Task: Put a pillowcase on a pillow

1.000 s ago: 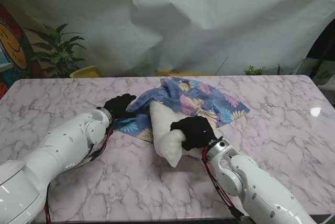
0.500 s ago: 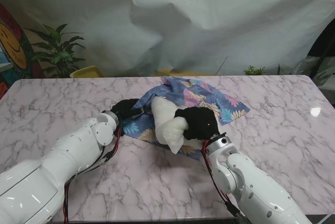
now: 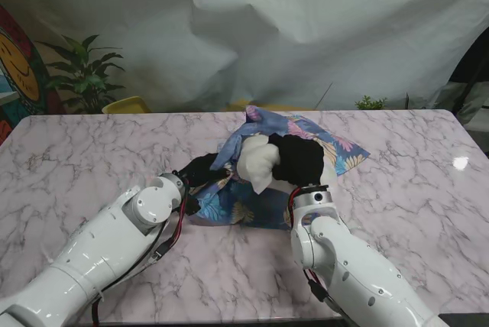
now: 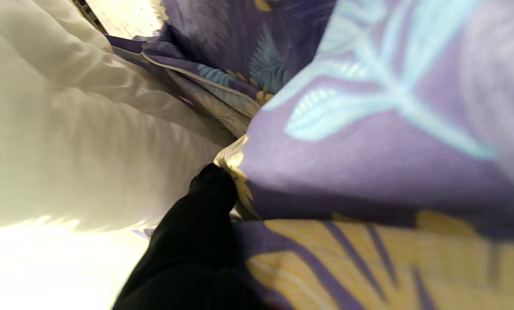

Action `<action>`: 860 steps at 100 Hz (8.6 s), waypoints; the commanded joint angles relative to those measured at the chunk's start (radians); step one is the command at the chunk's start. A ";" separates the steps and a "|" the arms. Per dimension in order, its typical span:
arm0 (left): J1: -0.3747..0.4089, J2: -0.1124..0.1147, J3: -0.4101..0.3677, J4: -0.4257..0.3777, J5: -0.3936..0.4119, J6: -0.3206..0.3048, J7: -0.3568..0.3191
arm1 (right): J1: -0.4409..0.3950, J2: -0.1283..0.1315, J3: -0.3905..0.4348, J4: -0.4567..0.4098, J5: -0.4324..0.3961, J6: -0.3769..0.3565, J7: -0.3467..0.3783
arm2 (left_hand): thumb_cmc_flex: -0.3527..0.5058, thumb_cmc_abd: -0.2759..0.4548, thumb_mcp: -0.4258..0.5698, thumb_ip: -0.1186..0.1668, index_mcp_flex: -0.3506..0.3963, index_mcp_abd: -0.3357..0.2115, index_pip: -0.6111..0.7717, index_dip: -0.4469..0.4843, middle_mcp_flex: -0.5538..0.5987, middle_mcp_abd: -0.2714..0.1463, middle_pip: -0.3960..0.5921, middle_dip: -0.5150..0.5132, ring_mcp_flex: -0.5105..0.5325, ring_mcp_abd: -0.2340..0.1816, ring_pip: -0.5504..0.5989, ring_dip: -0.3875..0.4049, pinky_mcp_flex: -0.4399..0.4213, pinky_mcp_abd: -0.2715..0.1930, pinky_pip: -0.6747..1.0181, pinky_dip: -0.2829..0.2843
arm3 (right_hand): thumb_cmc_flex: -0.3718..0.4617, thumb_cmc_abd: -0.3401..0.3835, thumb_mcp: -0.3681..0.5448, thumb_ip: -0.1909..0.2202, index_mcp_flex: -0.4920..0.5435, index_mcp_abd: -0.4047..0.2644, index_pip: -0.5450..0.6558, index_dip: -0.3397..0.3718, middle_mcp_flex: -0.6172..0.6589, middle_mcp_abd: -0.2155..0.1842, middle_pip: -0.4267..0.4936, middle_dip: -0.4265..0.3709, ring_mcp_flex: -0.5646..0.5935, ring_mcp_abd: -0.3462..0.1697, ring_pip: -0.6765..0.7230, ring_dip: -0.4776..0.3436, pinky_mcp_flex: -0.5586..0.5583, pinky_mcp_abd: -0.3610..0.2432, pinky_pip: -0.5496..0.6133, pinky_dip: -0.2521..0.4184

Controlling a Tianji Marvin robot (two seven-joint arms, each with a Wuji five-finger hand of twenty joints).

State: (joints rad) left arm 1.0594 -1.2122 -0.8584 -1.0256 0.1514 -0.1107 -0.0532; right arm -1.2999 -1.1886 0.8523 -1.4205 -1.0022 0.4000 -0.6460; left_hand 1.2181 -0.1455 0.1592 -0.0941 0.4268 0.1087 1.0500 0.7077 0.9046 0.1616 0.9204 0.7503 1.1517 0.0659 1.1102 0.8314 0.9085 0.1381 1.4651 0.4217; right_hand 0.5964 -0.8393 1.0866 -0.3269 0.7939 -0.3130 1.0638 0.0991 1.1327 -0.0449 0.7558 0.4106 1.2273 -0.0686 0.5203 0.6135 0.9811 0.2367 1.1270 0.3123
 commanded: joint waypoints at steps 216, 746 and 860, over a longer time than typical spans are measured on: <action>0.282 0.103 -0.110 -0.382 -0.387 -0.169 -0.395 | 0.365 -0.212 -0.125 0.611 0.319 0.362 -0.084 | 0.073 0.009 0.092 0.013 0.024 0.053 0.070 0.029 0.065 0.013 0.019 0.026 0.094 -0.035 0.015 0.013 0.089 -0.038 0.051 -0.051 | -0.198 0.180 -0.079 0.005 0.176 0.014 0.133 0.072 0.150 0.028 0.327 0.296 0.107 -0.334 0.959 0.244 0.166 -0.208 0.589 0.190; -0.372 -0.178 0.494 0.518 0.387 -0.612 0.369 | 0.142 0.142 -0.113 0.348 -0.194 -0.505 -0.046 | -0.309 0.291 -0.183 0.063 -0.163 -0.103 -0.784 -0.381 -0.706 -0.272 -0.755 -0.499 -1.094 -0.031 -1.051 -0.553 -0.932 -0.171 -1.455 -0.180 | 0.050 -0.051 0.257 0.012 -0.064 -0.279 0.204 0.239 -0.186 -0.201 0.182 0.135 0.013 -0.201 0.209 0.072 -0.189 -0.207 0.036 0.052; -0.083 0.043 0.245 0.074 0.296 -0.241 -0.002 | -0.250 0.142 0.401 -0.191 -0.109 -0.585 0.573 | -0.195 0.267 -0.177 0.074 -0.122 -0.085 -0.735 -0.336 -0.667 -0.064 -0.671 -0.446 -0.729 0.129 -0.725 -0.378 -0.655 0.016 -0.476 0.067 | -0.477 0.319 -0.074 0.149 -0.475 0.240 -0.367 0.138 -0.746 0.008 -0.099 -0.073 -0.677 0.003 -0.232 -0.360 -0.789 -0.144 -0.199 -0.066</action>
State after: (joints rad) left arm 0.9682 -1.1643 -0.6278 -0.9897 0.4475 -0.3563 -0.0238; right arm -1.5431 -1.0433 1.2696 -1.6413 -1.1325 -0.1659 -0.0368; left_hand 0.9781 0.1133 -0.0192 -0.0498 0.2998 0.0456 0.3279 0.3740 0.2418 0.0932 0.2505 0.2919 0.3983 0.1504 0.3331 0.4266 0.1848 0.0469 0.7777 0.3938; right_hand 0.1631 -0.5603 1.0441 -0.2057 0.3334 -0.0881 0.7131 0.2589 0.3983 -0.0416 0.6766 0.3511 0.5832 -0.0553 0.2762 0.2822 0.2171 0.1268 0.9524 0.2639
